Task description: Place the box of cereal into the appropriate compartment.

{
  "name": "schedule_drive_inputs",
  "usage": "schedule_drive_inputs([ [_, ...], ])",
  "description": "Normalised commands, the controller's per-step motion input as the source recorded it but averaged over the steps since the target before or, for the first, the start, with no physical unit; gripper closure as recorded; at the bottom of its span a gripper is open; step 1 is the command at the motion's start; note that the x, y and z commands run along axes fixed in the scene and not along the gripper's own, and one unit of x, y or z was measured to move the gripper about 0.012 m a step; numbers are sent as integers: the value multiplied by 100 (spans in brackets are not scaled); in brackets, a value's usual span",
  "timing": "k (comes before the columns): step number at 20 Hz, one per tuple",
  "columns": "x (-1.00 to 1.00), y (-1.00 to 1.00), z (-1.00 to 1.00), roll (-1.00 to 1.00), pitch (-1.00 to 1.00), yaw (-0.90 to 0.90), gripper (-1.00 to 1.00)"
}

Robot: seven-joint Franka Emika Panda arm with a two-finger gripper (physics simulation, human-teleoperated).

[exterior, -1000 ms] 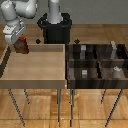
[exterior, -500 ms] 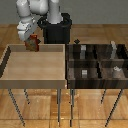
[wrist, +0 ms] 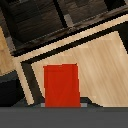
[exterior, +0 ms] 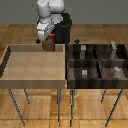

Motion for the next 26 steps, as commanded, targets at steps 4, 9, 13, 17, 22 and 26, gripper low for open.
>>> schedule_drive_inputs([
  [4, 0, 100, 0, 0, 0, 0, 100],
  [9, 0, 100, 0, 0, 0, 0, 100],
  [13, 0, 100, 0, 0, 0, 0, 100],
  [17, 0, 100, 0, 0, 0, 0, 100],
  [22, 0, 100, 0, 0, 0, 0, 100],
  [26, 0, 100, 0, 0, 0, 0, 100],
])
